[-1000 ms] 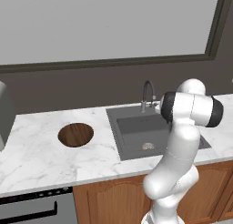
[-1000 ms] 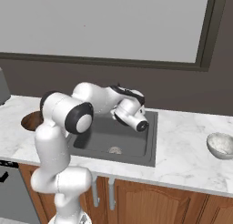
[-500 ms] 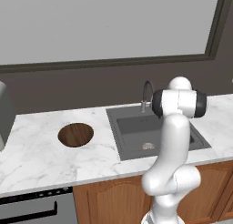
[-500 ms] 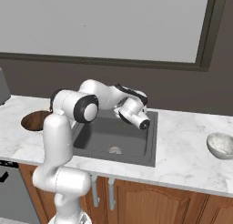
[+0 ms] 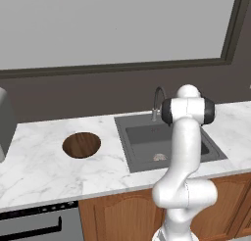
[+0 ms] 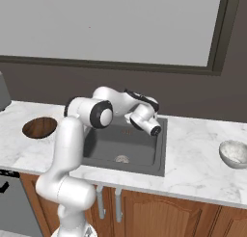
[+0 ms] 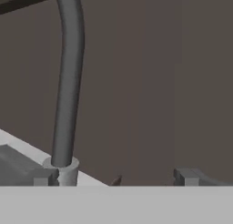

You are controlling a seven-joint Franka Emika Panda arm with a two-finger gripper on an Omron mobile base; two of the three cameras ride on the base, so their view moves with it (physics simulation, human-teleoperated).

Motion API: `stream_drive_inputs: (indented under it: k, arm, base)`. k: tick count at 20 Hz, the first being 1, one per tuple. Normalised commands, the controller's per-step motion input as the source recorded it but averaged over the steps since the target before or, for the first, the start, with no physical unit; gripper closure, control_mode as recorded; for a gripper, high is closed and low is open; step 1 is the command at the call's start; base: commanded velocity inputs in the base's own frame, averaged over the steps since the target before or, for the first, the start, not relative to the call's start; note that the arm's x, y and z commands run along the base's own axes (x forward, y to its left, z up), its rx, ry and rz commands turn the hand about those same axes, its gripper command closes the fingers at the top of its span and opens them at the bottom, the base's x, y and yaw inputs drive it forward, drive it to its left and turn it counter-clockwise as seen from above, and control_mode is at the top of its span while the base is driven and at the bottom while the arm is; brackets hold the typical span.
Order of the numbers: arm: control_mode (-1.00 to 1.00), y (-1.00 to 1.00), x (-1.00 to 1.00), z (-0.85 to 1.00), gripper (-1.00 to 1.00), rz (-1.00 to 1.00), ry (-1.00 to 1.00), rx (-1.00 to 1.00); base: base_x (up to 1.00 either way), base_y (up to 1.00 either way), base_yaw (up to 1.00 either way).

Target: Rinse each bowl for a few seconds and place them down in the sink or on the counter.

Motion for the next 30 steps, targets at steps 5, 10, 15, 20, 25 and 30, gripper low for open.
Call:
stream_drive_inputs:
  k: [5,10,15,20,25,30]
  arm:
    - [-1.00,-0.12,0.56,-0.17,-1.00,-0.01,0.00,0.00]
    - [-1.00,-0.09,0.54,-0.23,-1.00,0.00,0.00,0.01]
    - [-1.00,-0.08,0.49,-0.30,-1.00,0.00,0.00,0.00]
    - [-1.00,-0.07,0.49,-0.34,-1.00,-0.03,0.00,0.00]
    - [-1.00,-0.28,0.31,-0.41,-1.00,-0.16,0.01,-0.04]
    - [-1.00,-0.47,0.21,-0.45,-1.00,-0.31,0.13,-0.06]
  base:
    - [0.00,0.00,0.00]
    - [0.00,0.00,0.00]
    - [0.00,0.00,0.00]
    - [0.00,0.00,0.00]
    - [0.00,0.00,0.00]
    - [0.00,0.00,0.00]
